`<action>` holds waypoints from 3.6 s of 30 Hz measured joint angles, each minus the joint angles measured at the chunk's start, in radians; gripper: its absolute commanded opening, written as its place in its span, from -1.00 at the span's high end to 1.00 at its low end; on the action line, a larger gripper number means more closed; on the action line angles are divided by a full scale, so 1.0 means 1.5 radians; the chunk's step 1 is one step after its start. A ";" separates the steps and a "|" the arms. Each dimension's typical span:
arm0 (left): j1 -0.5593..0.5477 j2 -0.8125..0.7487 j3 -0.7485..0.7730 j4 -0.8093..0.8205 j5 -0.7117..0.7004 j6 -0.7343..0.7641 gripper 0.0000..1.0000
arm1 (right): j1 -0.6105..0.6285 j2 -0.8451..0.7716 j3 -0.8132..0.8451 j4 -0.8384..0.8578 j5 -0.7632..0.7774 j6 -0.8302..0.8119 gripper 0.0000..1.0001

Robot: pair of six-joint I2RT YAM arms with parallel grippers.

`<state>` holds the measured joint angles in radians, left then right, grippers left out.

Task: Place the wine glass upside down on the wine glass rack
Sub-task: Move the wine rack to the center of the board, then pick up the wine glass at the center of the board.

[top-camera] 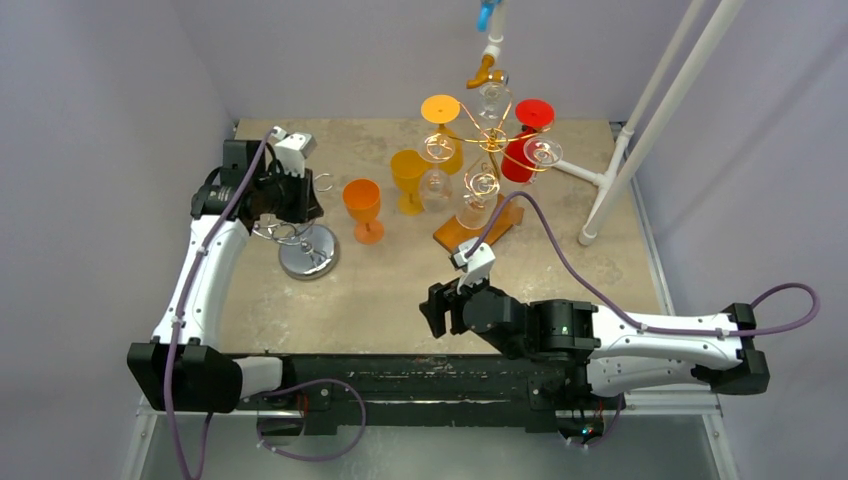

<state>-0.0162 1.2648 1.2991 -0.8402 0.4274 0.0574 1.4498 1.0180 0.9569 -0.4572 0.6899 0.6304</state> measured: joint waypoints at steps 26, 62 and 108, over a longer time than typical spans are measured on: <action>-0.021 0.007 0.290 -0.100 0.026 0.028 -1.00 | -0.153 0.328 0.218 0.103 -0.027 -0.145 -0.57; -0.020 0.007 0.315 -0.118 -0.044 0.074 -1.00 | -0.257 0.649 0.475 0.189 0.075 -0.086 -0.41; -0.020 -0.022 0.281 -0.114 -0.049 0.082 -1.00 | -0.242 0.618 0.367 0.296 0.090 0.009 0.43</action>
<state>-0.0467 1.2312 1.7199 -1.0115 0.3542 0.1799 1.0874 1.9457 1.5074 -0.0128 0.8242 0.6445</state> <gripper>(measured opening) 0.996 0.314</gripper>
